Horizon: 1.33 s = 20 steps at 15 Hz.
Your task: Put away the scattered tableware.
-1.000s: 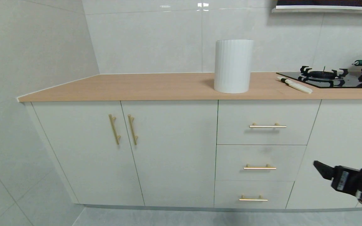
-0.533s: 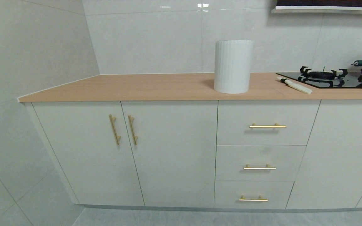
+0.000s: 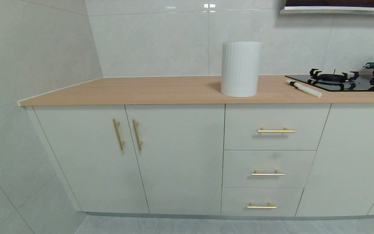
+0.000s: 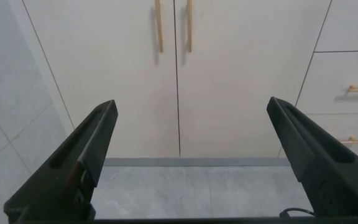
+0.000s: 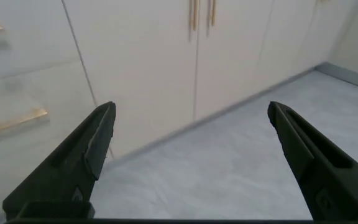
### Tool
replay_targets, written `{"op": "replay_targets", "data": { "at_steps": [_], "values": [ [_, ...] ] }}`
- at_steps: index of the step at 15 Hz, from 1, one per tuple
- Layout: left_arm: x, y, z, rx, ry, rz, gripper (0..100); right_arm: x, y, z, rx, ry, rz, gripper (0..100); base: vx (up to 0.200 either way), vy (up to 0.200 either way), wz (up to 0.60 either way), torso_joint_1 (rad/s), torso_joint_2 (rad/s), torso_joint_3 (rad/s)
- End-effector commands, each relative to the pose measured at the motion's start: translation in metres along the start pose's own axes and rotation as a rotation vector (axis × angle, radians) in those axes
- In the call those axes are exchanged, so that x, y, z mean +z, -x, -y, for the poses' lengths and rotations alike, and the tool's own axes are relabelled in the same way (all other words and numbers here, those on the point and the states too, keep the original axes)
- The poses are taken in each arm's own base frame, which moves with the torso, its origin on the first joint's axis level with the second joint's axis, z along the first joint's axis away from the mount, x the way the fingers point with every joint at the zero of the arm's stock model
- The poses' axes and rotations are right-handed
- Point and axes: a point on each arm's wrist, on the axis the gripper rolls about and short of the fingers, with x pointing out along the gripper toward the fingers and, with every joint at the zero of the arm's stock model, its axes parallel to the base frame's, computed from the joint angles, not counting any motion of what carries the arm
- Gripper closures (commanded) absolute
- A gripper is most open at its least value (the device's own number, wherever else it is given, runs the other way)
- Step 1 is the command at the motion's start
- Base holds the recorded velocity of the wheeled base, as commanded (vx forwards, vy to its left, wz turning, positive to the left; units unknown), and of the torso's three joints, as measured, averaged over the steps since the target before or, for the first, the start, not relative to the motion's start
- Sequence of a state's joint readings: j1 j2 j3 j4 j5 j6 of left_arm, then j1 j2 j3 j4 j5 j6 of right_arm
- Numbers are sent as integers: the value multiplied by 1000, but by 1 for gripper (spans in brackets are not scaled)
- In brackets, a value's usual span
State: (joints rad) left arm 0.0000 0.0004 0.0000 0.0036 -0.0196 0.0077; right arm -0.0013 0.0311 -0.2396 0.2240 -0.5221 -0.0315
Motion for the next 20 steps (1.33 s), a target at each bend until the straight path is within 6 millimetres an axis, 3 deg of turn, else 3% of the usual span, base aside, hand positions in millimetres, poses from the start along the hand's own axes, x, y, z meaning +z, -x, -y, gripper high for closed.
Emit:
{"op": "replay_targets", "data": {
  "at_steps": [1, 3, 9, 20],
  "values": [
    [0, 0, 0, 0, 0, 1, 0, -9, -2, -5, 144, -46, 40, 0, 0, 0, 0, 0, 0, 0],
    [0, 0, 0, 0, 0, 1, 0, -31, -16, -16, 240, -69, 116, 0, 0, 0, 0, 0, 0, 0],
    [0, 0, 0, 0, 0, 1, 0, -41, -15, -22, 474, -21, 23, 0, 0, 0, 0, 0, 0, 0],
    [0, 0, 0, 0, -3, 1, 0, -41, -15, -22, 478, -20, 25, 0, 0, 0, 0, 0, 0, 0]
  ]
}}
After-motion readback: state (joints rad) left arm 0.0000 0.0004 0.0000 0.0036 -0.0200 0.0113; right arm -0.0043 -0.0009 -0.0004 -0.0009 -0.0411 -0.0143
